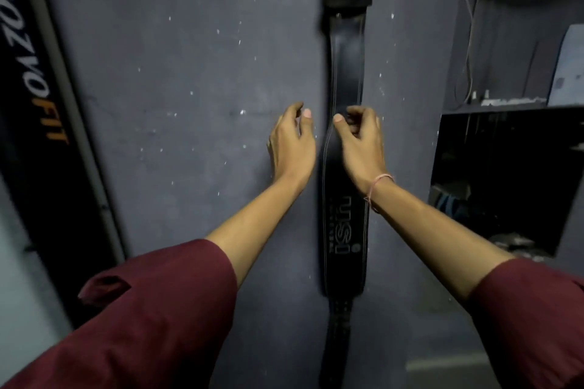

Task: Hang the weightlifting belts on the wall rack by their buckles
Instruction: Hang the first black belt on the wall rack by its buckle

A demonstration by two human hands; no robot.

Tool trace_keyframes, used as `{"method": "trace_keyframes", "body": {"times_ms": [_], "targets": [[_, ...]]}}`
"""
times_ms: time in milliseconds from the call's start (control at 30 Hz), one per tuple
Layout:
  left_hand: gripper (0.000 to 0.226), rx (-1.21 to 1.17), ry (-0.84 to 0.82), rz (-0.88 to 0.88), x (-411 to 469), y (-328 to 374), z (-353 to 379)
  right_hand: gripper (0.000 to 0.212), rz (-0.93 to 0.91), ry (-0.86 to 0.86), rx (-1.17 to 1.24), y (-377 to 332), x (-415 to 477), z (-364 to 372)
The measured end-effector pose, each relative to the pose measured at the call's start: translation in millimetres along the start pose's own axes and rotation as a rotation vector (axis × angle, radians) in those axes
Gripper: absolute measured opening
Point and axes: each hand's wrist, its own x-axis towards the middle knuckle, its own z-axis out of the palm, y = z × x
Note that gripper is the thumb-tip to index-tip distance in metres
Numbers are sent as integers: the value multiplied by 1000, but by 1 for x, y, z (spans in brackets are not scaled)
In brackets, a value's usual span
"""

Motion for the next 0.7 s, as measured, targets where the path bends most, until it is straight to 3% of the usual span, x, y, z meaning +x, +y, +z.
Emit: {"method": "trace_keyframes", "body": {"times_ms": [333,700], "targets": [[27,-62,-129,-329,-188,-47,-58,36,295,-223,-78,47,-188,-28],[30,85,-136,-608,-403,-87,-88,11,639,-490,54,112,-384,-66]]}}
